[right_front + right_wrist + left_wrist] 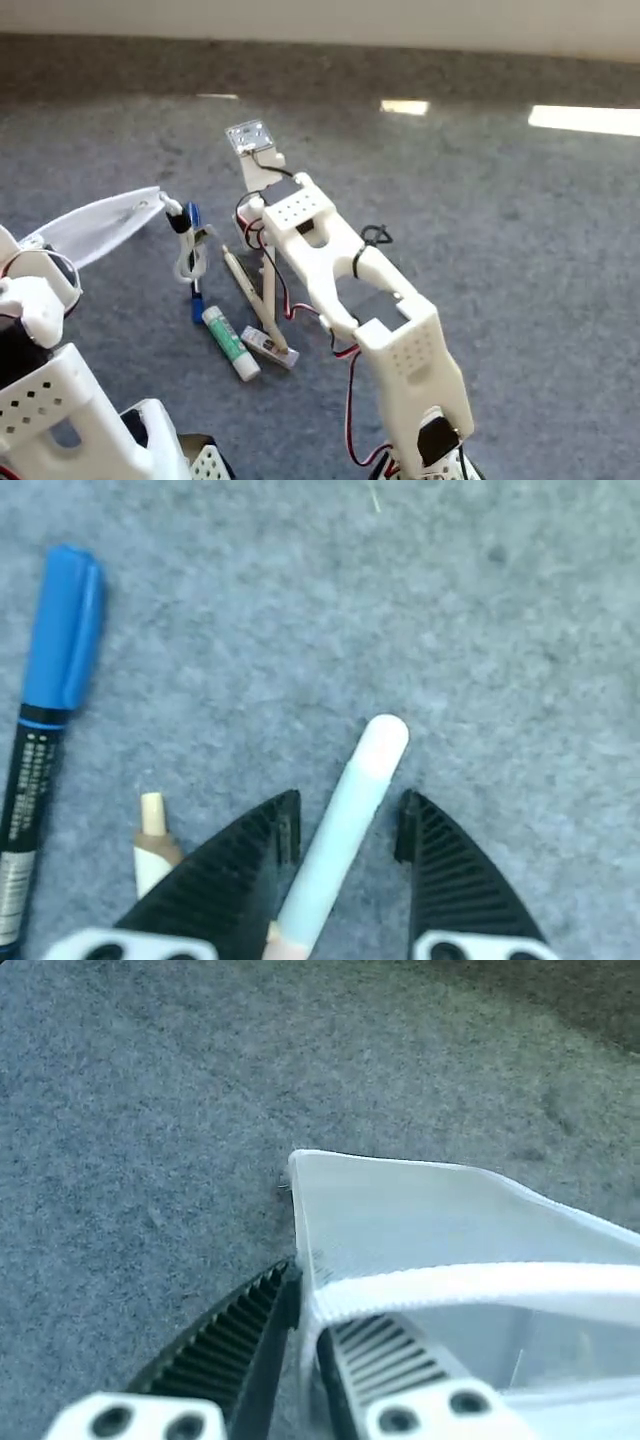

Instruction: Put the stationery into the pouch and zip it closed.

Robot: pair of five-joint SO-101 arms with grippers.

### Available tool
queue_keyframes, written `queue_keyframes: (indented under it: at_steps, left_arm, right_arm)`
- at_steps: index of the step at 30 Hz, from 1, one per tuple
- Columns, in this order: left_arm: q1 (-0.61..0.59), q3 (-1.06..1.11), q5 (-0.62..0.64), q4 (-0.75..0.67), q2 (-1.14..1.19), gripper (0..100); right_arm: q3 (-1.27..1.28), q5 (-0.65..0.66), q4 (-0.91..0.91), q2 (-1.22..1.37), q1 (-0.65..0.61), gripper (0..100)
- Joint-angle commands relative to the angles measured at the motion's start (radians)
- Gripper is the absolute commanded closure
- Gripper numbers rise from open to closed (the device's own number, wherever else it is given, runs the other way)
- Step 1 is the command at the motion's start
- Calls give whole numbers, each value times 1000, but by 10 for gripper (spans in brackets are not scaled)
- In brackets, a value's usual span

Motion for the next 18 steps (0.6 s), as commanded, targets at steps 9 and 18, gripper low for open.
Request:
queue_keyframes:
  at_steps: [9,18]
  left_arm:
    - [-10,-16,11,-2,-2,994]
    - [-4,-16,12,0,-2,994]
  right_arm:
    - [-185,0,237,91,-2,986]
    - [-277,2,421,-1,-2,993]
